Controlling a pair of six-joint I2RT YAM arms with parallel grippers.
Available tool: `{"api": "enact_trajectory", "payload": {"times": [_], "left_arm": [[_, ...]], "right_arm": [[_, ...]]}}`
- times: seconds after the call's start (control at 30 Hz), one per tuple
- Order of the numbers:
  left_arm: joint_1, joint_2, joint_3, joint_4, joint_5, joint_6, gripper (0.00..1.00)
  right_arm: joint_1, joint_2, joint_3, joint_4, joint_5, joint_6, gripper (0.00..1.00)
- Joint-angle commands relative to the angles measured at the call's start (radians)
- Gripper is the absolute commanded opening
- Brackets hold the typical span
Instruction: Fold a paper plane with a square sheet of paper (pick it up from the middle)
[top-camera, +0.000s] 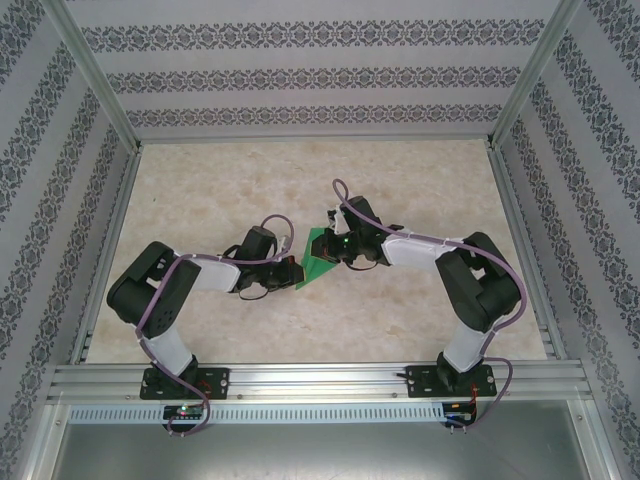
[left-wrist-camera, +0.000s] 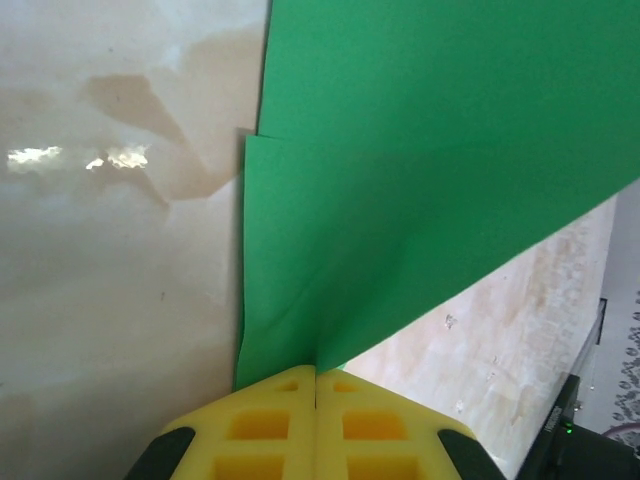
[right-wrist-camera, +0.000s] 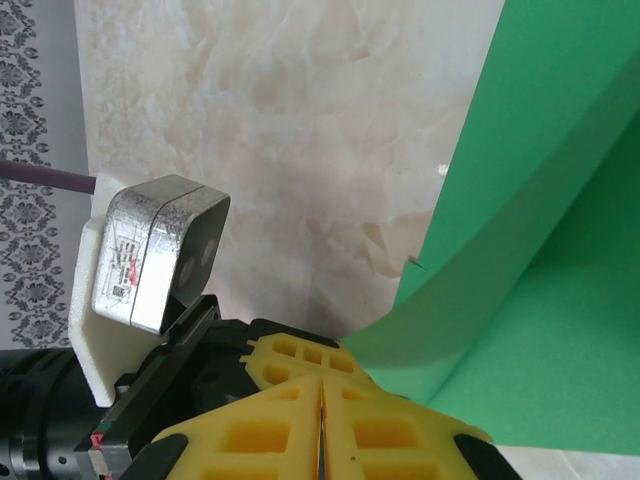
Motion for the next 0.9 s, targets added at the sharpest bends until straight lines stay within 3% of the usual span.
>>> {"api": "enact_trajectory", "payload": {"times": [0.0, 0.3, 0.47, 0.87], "left_arm": [[0.021, 0.002, -0.005, 0.076, 0.05, -0.042, 0.02], [0.032, -0.008, 0.006, 0.072, 0.086, -0.075, 0.02], [0.05, 0.015, -0.009, 0.153, 0.135, -0.118, 0.02], [0.064, 0.048, 0.009, 0.118, 0.148, -0.098, 0.04]], "right_arm": [[-0.008, 0.027, 0.036, 0.007, 0.0, -0.037, 0.09], [-0.015, 0.059, 0.053, 0.006, -0.005, -0.046, 0.09], [-0.019, 0.083, 0.069, 0.009, -0.007, -0.047, 0.1], [-0.023, 0.098, 0.083, 0.015, 0.004, -0.039, 0.12]]}}
